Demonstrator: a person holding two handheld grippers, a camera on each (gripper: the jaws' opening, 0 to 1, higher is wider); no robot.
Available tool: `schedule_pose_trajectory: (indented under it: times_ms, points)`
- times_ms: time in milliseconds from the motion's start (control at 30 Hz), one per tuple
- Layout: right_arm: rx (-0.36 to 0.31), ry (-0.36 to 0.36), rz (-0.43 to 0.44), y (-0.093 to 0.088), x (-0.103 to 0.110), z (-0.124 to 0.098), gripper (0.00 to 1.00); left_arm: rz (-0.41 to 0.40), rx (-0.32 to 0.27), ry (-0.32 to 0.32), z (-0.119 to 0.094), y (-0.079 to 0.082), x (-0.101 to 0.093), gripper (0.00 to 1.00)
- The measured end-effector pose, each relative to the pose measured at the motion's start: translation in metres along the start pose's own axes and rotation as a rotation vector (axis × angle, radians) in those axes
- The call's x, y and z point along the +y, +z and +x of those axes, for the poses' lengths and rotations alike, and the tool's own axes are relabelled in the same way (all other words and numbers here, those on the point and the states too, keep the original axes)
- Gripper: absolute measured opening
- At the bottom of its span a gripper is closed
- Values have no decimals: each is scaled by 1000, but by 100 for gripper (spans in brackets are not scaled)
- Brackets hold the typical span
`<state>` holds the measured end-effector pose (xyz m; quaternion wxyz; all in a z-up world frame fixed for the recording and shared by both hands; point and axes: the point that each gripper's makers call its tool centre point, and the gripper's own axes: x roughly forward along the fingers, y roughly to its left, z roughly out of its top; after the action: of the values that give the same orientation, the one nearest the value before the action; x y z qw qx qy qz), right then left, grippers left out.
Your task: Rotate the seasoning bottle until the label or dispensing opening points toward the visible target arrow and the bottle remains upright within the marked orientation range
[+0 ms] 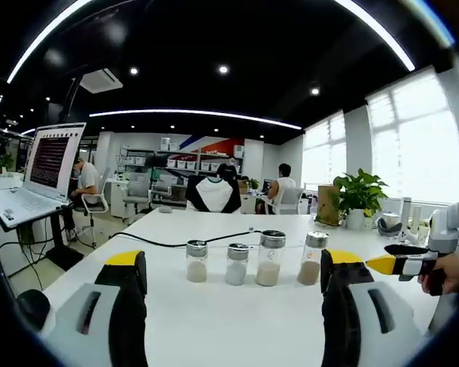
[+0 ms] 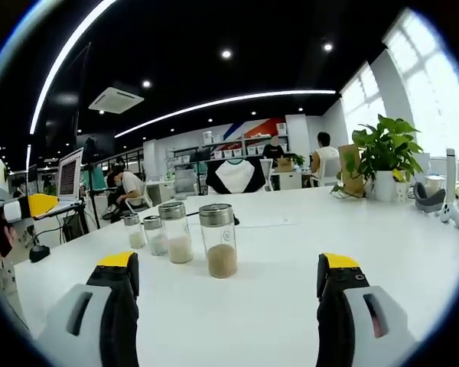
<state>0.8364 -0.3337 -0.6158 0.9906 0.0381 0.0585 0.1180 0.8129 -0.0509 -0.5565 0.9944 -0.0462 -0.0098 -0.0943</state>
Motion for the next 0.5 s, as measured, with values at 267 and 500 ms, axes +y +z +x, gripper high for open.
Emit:
schedule_pose_trajectory:
  times_ms: [267, 500]
  points:
    - [13, 3, 9, -3, 0, 0, 99, 5, 3, -7, -1, -1, -3, 100]
    - [18, 11, 8, -4, 3, 0, 99, 3, 16, -9, -3, -5, -2, 100]
